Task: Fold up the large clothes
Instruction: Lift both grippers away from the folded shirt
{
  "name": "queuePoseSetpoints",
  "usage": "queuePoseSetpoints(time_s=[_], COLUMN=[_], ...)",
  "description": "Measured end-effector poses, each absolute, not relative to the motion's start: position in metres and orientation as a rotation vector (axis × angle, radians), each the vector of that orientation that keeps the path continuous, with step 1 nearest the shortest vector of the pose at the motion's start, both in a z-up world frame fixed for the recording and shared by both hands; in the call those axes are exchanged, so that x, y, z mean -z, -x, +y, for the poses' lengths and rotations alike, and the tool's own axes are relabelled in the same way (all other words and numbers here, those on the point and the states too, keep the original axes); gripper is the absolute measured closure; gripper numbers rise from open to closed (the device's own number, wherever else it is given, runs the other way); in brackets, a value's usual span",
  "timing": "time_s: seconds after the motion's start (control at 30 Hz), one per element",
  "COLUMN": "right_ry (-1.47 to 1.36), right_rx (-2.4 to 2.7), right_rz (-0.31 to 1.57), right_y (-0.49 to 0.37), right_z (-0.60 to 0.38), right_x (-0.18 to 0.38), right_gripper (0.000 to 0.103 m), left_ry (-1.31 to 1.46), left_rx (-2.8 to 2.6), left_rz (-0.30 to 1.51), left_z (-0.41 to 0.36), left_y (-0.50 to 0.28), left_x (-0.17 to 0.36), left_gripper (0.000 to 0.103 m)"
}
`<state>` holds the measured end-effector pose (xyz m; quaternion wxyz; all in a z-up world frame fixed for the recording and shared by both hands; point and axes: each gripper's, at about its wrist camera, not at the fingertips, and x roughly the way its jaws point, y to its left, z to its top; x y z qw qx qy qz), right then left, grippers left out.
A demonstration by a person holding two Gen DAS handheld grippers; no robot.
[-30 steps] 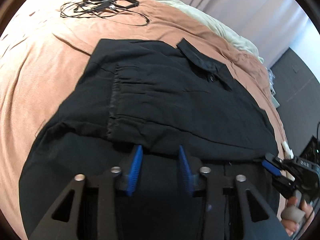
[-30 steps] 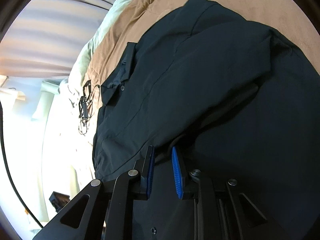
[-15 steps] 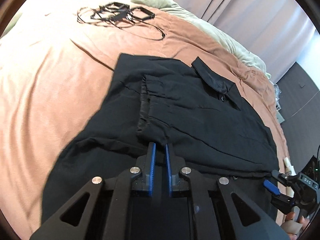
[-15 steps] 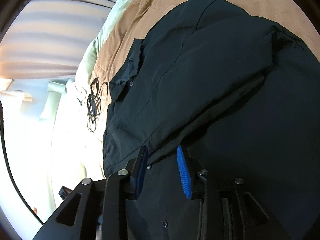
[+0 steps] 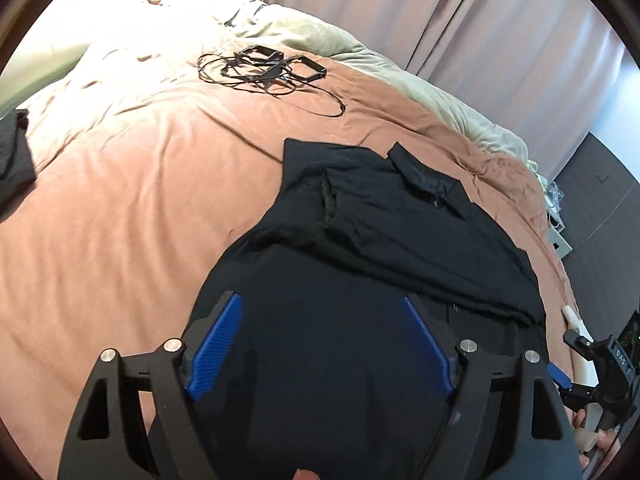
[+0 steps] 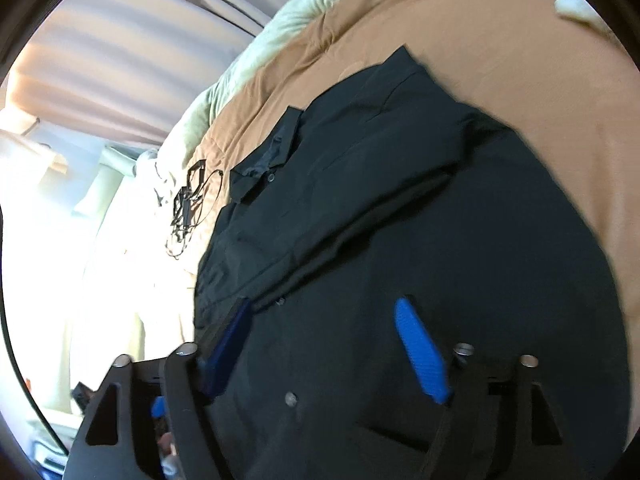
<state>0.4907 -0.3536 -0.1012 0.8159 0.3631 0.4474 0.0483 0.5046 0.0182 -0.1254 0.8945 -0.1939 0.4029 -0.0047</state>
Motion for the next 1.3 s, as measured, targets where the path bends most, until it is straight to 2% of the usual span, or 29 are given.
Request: queuePoseSetpoints(time_s=[0.2, 0.47, 1.07, 1.3], right_ry=[-0.732, -0.688, -0.470, -0.366], right_rx=[-0.097, -0.166, -0.126, -0.085], right_rz=[0.904, 0.831, 0.639, 0.666], right_y=[-0.438, -0.365, -0.218, -0.182], right_z=[-0.363, -0.375, -0.407, -0.405], right_x=[0.092, 0.067, 0.011, 0.003], right_gripper=[0.017, 0.000, 0.000, 0.000], left_ry=[0.405, 0.402, 0.271, 0.233], left_rx=[0.011, 0.012, -0.023, -0.028], left_rz=[0.824, 0.749, 0.578, 0.557], left_z=[0.029, 0.041, 0.048, 0.050], left_y=[-0.460, -0.394, -0.241, -0.199], left_x=[0.117, 0.095, 0.051, 0.048], left_gripper=[0.021, 0.021, 0.021, 0.021])
